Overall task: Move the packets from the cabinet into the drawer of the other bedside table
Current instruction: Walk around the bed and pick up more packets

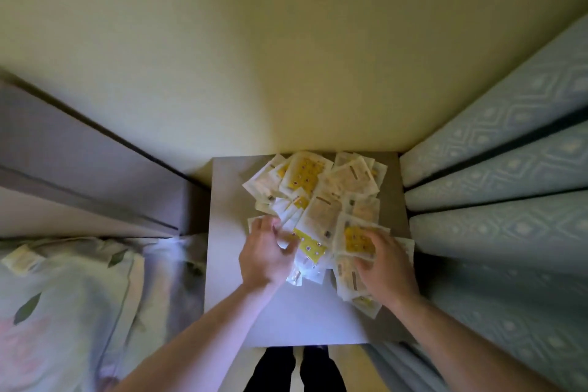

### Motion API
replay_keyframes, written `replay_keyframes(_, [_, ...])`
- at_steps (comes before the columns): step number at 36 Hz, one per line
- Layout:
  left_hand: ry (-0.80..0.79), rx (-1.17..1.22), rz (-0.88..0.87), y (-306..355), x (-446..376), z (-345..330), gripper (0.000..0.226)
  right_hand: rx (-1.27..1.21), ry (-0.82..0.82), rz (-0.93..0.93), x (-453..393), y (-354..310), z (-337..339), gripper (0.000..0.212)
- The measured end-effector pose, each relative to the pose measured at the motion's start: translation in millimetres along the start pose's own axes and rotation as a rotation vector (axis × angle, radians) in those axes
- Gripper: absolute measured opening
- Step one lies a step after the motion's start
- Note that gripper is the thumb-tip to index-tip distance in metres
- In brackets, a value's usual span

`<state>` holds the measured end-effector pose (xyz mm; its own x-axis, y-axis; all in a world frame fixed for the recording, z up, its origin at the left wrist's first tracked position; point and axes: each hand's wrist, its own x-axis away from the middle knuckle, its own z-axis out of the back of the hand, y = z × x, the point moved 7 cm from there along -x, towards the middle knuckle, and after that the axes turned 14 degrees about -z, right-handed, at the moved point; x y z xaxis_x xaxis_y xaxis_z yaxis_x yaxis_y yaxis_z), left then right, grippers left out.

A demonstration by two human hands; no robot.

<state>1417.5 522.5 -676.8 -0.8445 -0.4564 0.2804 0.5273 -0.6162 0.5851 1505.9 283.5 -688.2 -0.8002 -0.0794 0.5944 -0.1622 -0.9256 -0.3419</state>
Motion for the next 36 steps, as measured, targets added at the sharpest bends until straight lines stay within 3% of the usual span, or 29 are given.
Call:
replay_keyframes(7, [0.074,0.028,-0.011,-7.5,-3.1,-9.0,0.034,-0.011,0.17,0.078,-13.4,1.9,-10.1,0.052])
replay_keyframes(15, [0.049,0.001,-0.01,-1.6,-0.7,-5.4,0.02,-0.276,0.283,0.126,-4.2,7.3,18.5,0.025])
replay_keyframes(18, [0.027,0.024,0.004,-2.2,0.3,-4.3,0.007,-0.427,0.329,0.03,-0.6,10.8,39.7,0.013])
replay_keyframes(24, [0.045,0.167,-0.109,-4.2,7.7,17.1,0.031,-0.739,0.161,-0.176,-11.4,19.7,50.0,0.012])
replay_keyframes(29, [-0.102,0.158,-0.172,13.5,11.8,24.4,0.003,-0.675,-0.123,-0.26,-30.2,17.4,29.7,0.013])
replay_keyframes(32, [-0.135,0.161,-0.239,39.4,1.5,13.9,0.021,-0.589,-0.196,-0.29,-39.3,11.7,21.2,0.006])
replay_keyframes(36, [-0.191,0.107,-0.25,61.5,-22.0,-17.8,0.02,-0.562,-0.187,-0.324,-53.3,5.8,18.5,0.006])
